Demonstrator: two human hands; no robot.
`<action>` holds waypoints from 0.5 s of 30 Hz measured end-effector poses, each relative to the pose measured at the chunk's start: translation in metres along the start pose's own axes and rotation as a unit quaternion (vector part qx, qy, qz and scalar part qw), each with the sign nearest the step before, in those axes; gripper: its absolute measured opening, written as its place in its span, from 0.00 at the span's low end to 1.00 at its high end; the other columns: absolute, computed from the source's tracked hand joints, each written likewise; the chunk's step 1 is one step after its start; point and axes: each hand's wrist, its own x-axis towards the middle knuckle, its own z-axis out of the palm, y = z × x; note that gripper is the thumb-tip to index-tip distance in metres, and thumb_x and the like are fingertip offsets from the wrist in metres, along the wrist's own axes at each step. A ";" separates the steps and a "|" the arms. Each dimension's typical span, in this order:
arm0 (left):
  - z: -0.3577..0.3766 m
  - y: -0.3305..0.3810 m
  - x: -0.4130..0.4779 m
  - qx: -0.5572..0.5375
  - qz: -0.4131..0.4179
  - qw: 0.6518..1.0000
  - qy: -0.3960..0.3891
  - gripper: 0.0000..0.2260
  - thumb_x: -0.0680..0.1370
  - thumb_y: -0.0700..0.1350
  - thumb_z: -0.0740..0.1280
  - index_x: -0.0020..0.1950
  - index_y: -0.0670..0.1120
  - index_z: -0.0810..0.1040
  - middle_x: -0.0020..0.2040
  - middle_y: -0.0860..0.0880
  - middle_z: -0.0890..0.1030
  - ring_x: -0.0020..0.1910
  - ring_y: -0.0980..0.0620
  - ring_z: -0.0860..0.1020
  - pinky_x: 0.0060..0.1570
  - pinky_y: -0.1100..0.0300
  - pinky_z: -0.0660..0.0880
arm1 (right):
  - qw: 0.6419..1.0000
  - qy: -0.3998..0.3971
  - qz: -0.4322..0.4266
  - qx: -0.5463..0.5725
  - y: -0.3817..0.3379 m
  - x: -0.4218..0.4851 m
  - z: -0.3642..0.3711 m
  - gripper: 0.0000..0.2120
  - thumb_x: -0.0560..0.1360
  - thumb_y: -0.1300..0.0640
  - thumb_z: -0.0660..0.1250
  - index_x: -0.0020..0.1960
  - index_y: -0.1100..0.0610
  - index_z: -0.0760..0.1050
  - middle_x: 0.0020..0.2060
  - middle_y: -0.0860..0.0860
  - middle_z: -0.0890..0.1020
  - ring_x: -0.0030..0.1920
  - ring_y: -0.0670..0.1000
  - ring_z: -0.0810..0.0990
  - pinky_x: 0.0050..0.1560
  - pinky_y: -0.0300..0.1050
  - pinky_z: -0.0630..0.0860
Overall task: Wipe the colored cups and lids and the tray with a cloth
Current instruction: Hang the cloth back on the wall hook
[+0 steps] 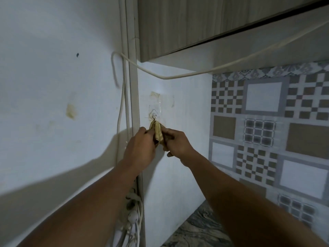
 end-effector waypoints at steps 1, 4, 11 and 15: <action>0.000 0.000 -0.004 -0.005 -0.001 1.000 0.002 0.09 0.79 0.40 0.64 0.58 0.44 0.76 0.46 0.47 0.70 0.42 0.43 0.77 0.42 0.50 0.75 | 1.000 -0.003 0.006 -0.025 -0.001 -0.003 -0.002 0.25 0.79 0.68 0.58 0.69 0.49 0.77 0.42 0.51 0.81 0.37 0.52 0.74 0.35 0.49 0.75; -0.007 0.001 -0.014 -0.001 -0.003 1.000 0.003 0.11 0.79 0.43 0.63 0.61 0.45 0.76 0.48 0.47 0.71 0.44 0.43 0.77 0.41 0.52 0.75 | 0.995 0.012 -0.005 -0.095 0.002 -0.011 -0.009 0.21 0.80 0.60 0.61 0.71 0.47 0.75 0.54 0.52 0.81 0.44 0.52 0.77 0.48 0.50 0.82; -0.017 0.016 -0.057 -0.011 -0.014 1.000 0.006 0.18 0.78 0.44 0.65 0.68 0.47 0.73 0.58 0.43 0.75 0.54 0.41 0.78 0.45 0.54 0.73 | 0.976 0.035 0.001 -0.215 0.016 -0.051 -0.030 0.20 0.78 0.56 0.66 0.69 0.49 0.75 0.42 0.44 0.76 0.48 0.49 0.77 0.50 0.40 0.71; 0.003 0.028 -0.098 -0.016 -0.032 0.998 -0.054 0.21 0.78 0.46 0.66 0.71 0.47 0.71 0.62 0.43 0.74 0.56 0.40 0.78 0.51 0.49 0.77 | 0.973 0.008 0.076 -0.217 0.050 -0.086 -0.040 0.17 0.76 0.56 0.65 0.64 0.50 0.77 0.51 0.53 0.83 0.45 0.52 0.81 0.48 0.46 0.81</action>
